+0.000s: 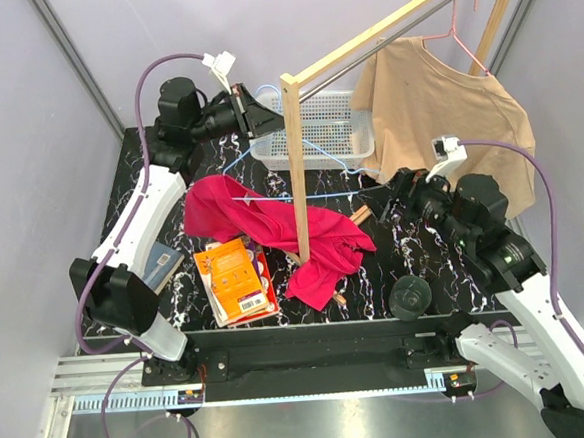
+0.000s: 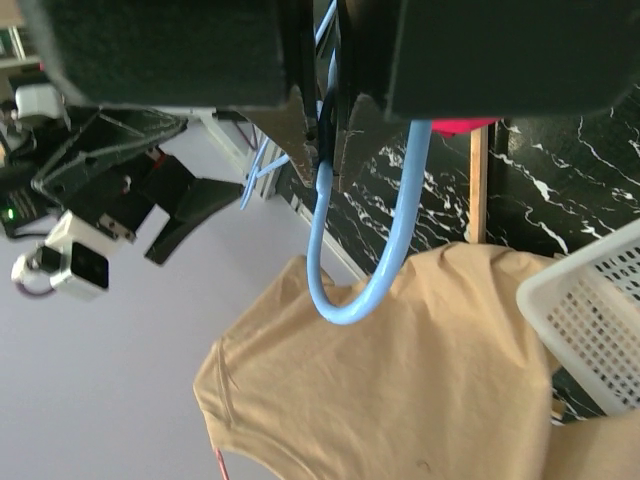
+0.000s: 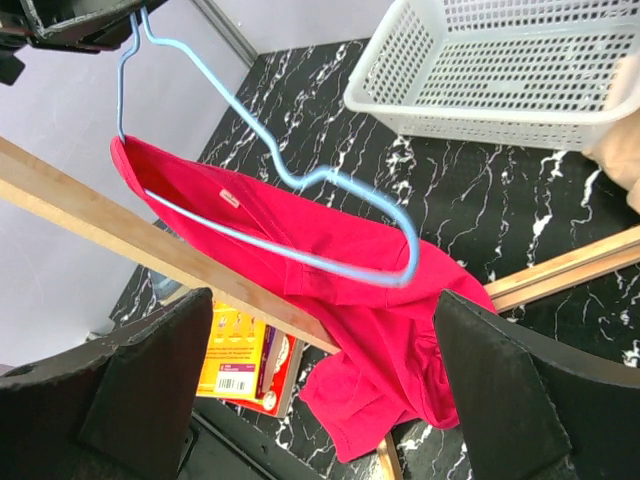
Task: Remove the t-shirt from the hanger
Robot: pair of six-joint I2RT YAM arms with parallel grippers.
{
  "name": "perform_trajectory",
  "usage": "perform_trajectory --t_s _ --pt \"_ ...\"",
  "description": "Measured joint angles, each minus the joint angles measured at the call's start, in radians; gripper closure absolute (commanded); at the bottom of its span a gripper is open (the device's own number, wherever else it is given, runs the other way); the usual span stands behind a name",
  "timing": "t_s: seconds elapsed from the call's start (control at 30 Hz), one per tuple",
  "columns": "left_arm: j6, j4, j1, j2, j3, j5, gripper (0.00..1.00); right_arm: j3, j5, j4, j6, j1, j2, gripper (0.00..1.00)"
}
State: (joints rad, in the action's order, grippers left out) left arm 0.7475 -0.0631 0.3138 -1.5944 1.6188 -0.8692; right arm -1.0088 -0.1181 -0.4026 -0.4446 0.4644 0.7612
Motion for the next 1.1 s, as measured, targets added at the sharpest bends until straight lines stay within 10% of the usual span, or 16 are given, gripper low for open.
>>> perform_trajectory --t_s 0.2,0.5,0.7,0.9,1.1 --pt "-0.028 -0.014 0.001 0.000 -0.010 -0.079 1.00 -0.011 -0.050 -0.011 0.008 0.000 0.065 0.05" --pt "-0.051 -0.009 0.012 0.000 -0.010 -0.167 1.00 -0.014 -0.238 -0.002 0.056 -0.001 0.101 0.58" --pt "-0.048 0.013 0.027 -0.006 -0.003 -0.179 1.00 -0.002 -0.312 0.034 0.056 -0.002 0.104 0.62" --pt "-0.032 0.067 0.064 -0.033 0.010 -0.173 1.00 0.023 -0.332 0.050 0.062 -0.002 0.106 1.00" --pt "0.006 0.087 0.071 -0.065 0.011 -0.163 0.59 0.026 -0.342 0.059 0.077 0.001 0.076 1.00"
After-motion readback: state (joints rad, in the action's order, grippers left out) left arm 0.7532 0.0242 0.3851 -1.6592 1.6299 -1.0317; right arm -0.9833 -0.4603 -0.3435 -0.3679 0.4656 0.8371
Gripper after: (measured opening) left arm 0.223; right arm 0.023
